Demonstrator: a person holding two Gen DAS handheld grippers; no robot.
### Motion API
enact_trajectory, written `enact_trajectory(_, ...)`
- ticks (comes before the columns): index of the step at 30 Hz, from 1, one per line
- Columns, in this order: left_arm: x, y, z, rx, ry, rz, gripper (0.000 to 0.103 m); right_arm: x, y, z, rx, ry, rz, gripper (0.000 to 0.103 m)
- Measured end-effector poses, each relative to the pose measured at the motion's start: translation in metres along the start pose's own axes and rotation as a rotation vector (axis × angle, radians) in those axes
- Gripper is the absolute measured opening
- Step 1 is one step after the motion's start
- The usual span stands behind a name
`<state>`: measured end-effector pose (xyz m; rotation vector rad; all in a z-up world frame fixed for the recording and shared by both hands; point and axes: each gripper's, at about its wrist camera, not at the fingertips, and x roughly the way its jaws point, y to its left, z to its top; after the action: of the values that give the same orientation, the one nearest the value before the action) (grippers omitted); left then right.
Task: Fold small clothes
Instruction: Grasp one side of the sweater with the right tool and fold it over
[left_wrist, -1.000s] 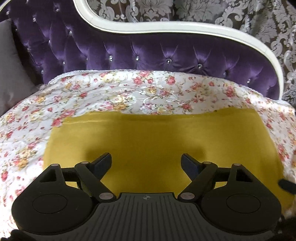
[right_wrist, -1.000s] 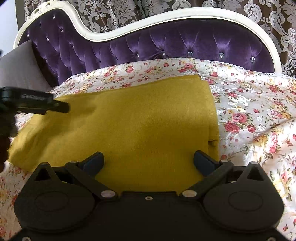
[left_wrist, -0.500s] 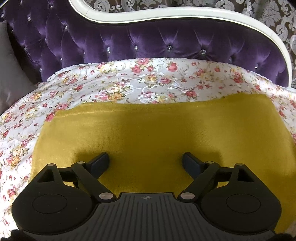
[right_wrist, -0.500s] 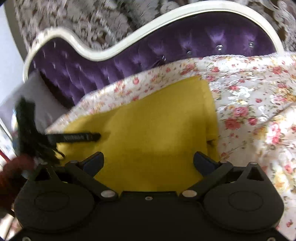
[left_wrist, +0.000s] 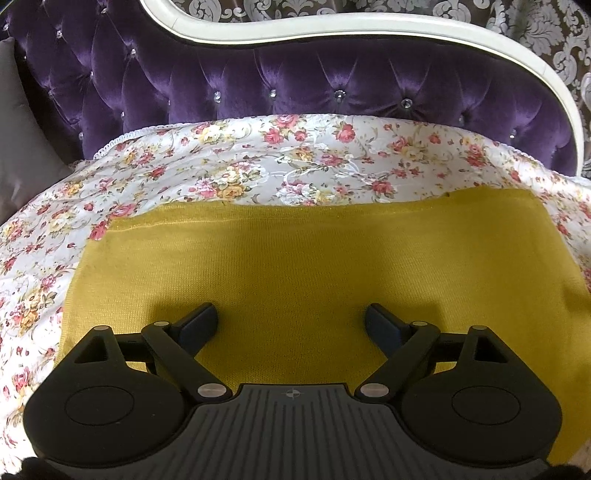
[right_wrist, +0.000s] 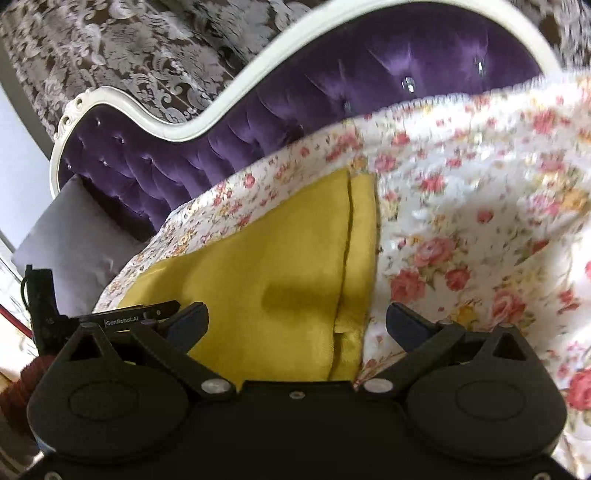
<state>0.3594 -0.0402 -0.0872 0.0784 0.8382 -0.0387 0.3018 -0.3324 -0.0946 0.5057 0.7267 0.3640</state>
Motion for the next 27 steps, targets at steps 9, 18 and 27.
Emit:
enact_trajectory(9,0.001,-0.001,0.002,-0.002,0.008,-0.003,0.088,0.019,-0.018,0.011,0.093,0.04,0.159,0.101)
enact_trajectory(18,0.001,0.0,0.003,-0.002,0.011,-0.007,0.088,0.034,-0.025,0.027,0.125,0.042,0.234,0.088)
enact_trajectory(27,0.001,-0.001,0.003,-0.001,0.013,-0.006,0.088,0.029,-0.025,0.014,0.165,0.089,0.266,0.069)
